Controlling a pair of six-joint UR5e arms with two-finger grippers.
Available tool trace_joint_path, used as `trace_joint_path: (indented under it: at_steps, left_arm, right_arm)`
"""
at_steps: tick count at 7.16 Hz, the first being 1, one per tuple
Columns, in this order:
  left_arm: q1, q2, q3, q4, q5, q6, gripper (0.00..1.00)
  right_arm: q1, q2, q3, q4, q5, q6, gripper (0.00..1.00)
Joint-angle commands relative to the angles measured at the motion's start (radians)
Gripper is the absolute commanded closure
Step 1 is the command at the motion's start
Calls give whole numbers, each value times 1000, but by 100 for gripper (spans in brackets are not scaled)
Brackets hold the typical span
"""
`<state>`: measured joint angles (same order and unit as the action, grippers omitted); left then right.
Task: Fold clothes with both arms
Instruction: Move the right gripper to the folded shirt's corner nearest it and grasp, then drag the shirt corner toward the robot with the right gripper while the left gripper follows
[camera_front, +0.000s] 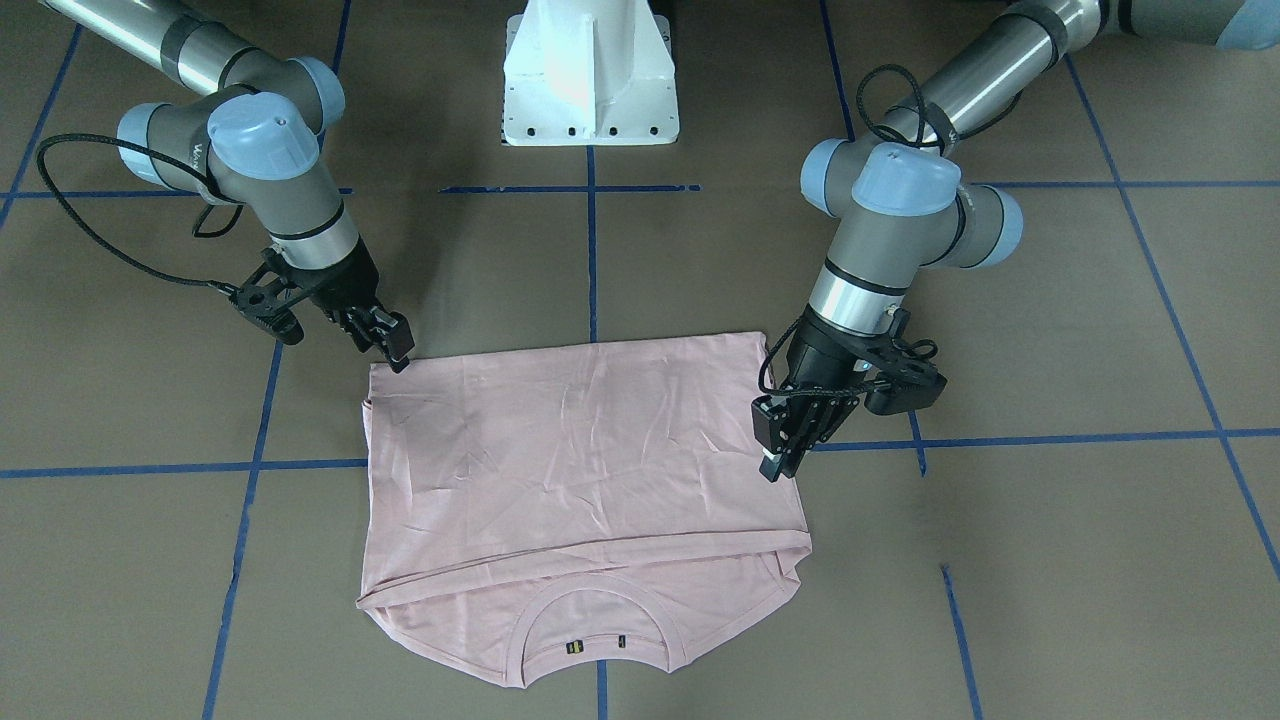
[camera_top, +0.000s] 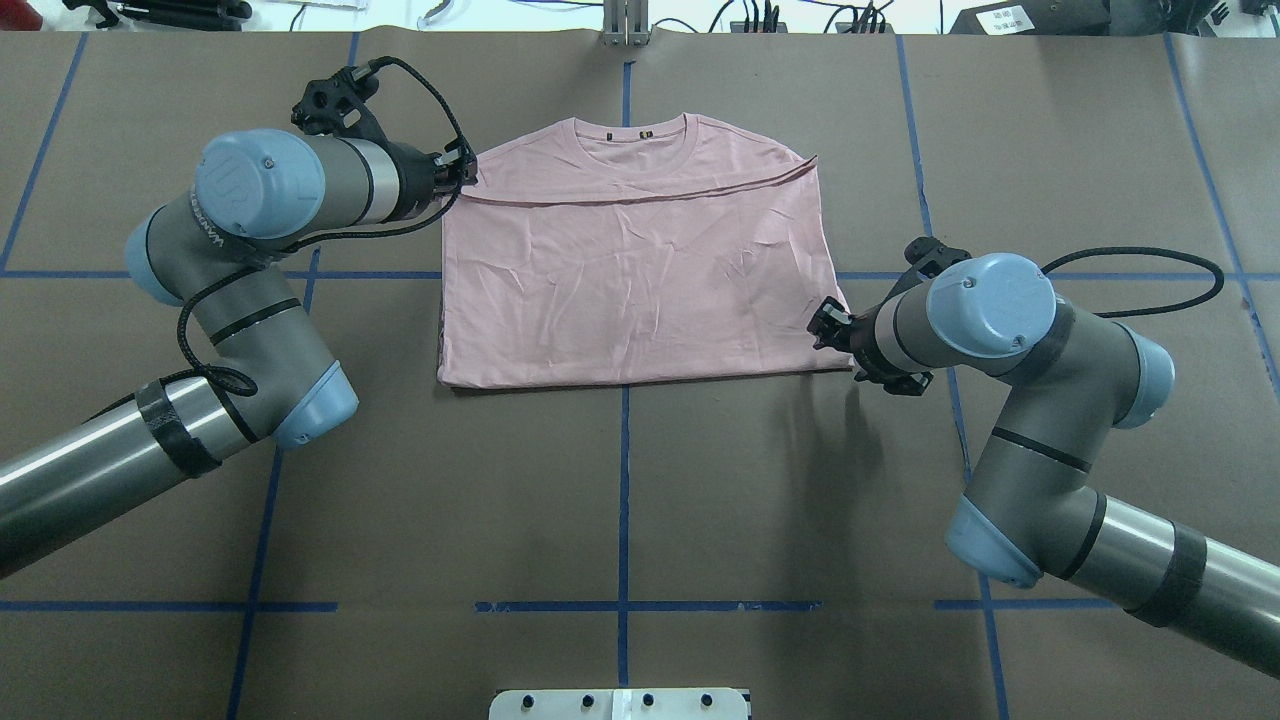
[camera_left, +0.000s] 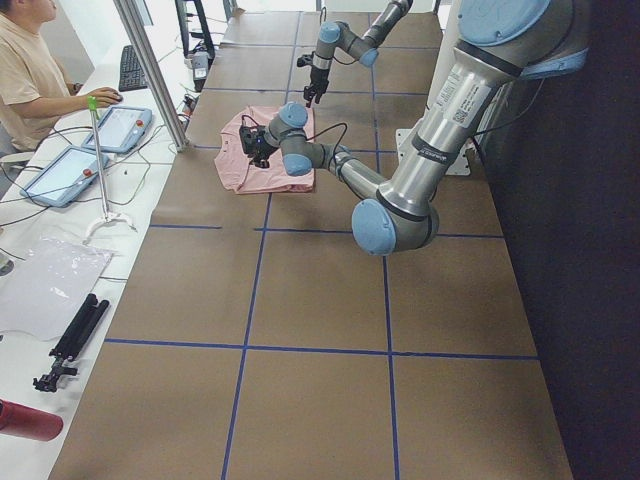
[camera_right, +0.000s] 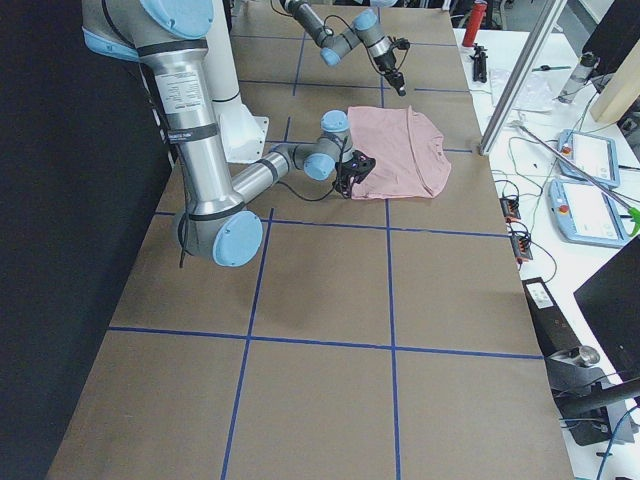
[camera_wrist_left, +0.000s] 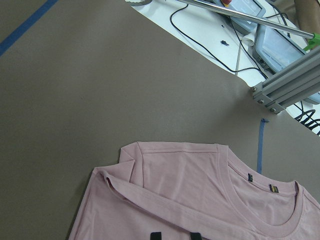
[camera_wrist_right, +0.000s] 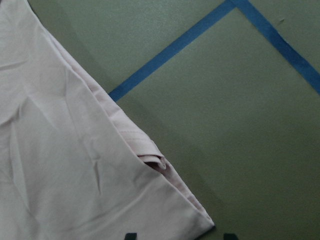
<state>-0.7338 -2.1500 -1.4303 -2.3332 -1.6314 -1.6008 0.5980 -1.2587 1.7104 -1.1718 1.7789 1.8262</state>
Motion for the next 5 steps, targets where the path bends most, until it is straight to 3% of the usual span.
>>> trace_joint_path:
  at_steps: [1,5]
  left_arm:
    - [1,-1,-1,0,-1,-1,68]
    - [2,-1,-1,0,-2,-1,68]
  right_arm:
    - [-1,7,-20,-2,-30,-1,34]
    - [0,5,-31,-3,-32,-1,34]
